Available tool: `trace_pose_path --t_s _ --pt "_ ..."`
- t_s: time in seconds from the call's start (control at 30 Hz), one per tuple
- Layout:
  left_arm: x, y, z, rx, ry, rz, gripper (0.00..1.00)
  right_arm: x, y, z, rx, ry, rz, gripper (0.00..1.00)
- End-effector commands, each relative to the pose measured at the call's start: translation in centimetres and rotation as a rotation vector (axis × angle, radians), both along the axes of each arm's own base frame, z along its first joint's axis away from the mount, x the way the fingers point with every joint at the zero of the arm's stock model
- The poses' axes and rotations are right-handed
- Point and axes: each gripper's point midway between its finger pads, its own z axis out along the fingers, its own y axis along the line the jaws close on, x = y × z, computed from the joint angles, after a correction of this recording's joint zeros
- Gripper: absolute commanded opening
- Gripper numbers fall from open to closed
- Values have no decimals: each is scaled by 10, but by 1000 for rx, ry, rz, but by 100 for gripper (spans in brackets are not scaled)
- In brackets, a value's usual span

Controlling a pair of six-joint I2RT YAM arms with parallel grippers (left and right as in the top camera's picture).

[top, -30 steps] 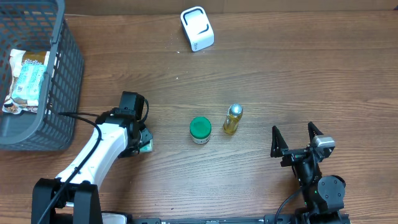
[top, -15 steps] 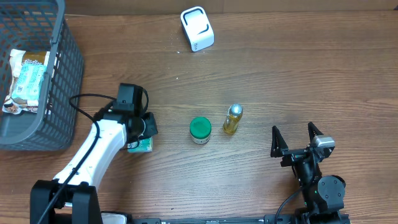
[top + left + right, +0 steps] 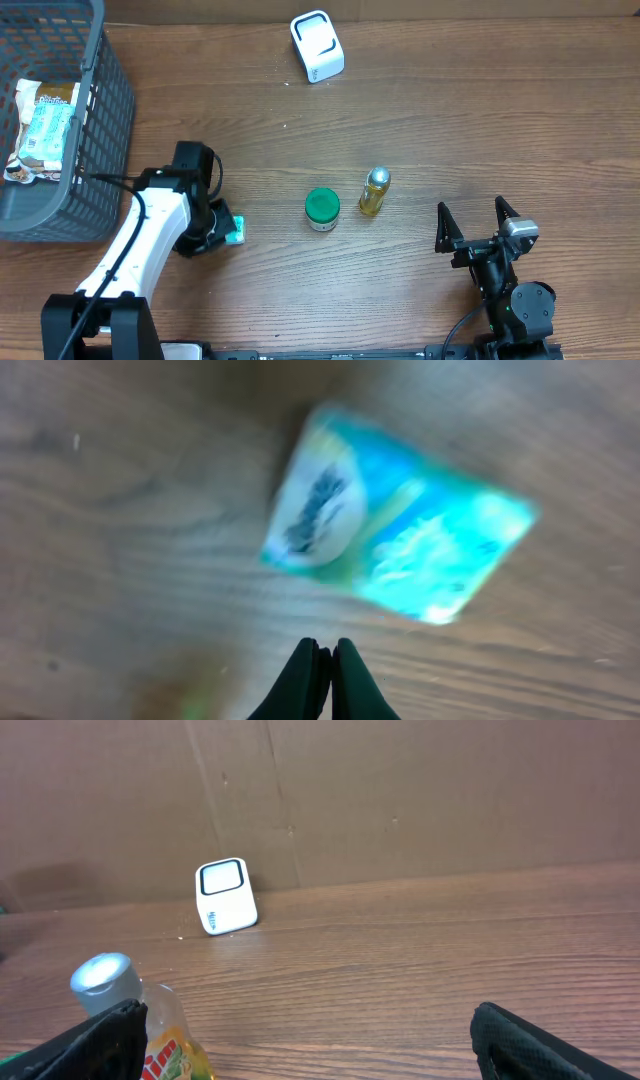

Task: Scan the item barcode
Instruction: 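Lift the Kleenex packet with the left gripper and carry it right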

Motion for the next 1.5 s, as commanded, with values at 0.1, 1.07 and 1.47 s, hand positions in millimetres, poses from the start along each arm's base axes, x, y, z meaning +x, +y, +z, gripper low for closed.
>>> trace_pose_path --t_s 0.1,1.07,1.47 --pt "-6 15 -19 86 -15 45 4 0 0 -3 -7 -1 3 100" --pt "100 -27 32 36 -393 -149 30 0 0 -3 -7 -1 3 100" --pt "78 -29 -26 179 -201 -146 36 0 0 -3 -7 -1 3 100"
